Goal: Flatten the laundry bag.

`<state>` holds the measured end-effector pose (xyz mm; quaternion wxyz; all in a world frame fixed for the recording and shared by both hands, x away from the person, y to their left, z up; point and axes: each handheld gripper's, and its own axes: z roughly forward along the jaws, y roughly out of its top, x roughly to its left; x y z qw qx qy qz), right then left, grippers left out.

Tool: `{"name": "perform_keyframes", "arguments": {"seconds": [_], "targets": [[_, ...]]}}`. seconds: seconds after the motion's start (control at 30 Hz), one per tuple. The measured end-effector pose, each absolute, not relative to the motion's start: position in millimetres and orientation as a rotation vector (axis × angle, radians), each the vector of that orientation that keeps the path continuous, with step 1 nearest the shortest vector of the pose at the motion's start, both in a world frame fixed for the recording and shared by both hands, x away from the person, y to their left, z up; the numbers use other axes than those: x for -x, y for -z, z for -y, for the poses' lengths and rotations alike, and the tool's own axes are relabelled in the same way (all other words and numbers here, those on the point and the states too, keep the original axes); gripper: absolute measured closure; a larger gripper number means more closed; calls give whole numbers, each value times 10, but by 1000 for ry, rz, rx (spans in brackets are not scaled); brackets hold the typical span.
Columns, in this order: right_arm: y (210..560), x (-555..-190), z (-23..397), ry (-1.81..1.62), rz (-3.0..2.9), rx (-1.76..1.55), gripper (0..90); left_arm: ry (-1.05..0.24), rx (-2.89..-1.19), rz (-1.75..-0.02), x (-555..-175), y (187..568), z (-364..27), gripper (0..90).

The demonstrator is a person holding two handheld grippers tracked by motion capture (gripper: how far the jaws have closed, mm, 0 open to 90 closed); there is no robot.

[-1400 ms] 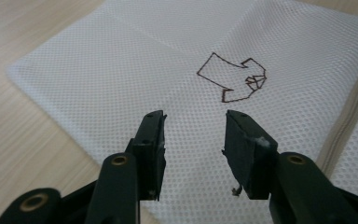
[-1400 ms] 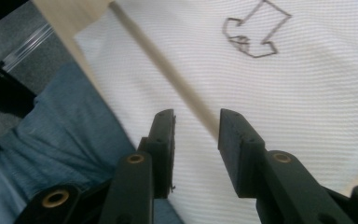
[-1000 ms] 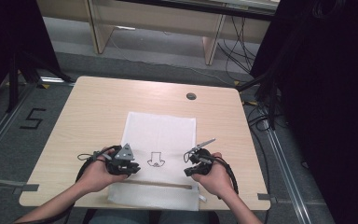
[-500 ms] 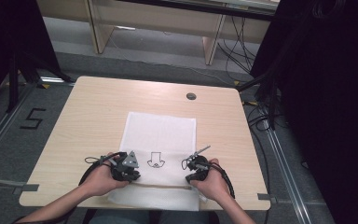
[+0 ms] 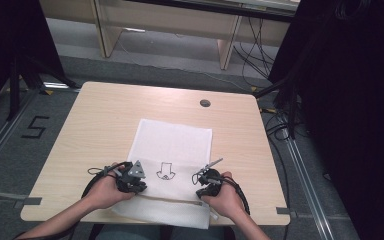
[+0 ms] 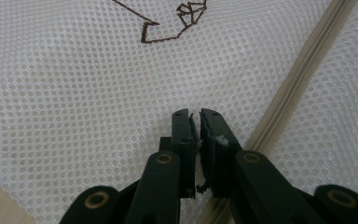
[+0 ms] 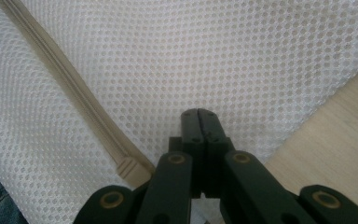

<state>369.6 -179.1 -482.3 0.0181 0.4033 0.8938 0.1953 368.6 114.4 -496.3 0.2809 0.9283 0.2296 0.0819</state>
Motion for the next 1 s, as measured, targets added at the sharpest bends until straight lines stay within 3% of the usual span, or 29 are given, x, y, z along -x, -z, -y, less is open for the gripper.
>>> {"name": "perform_keyframes", "arguments": {"seconds": [0.47,0.8,1.0], "targets": [[4619,-3722,2070,-775,-2610,-1410,851,-212,-2440,-611,-3627,4893,-1118,736],[4554,-3658,2329,-827,-2531,-1427,824,-237,-2347,-653,-3585,4871,-1081,732],[4532,-3620,2263,-812,-2556,-1455,854,-217,-2314,-663,-3562,4878,-1092,720]]}}
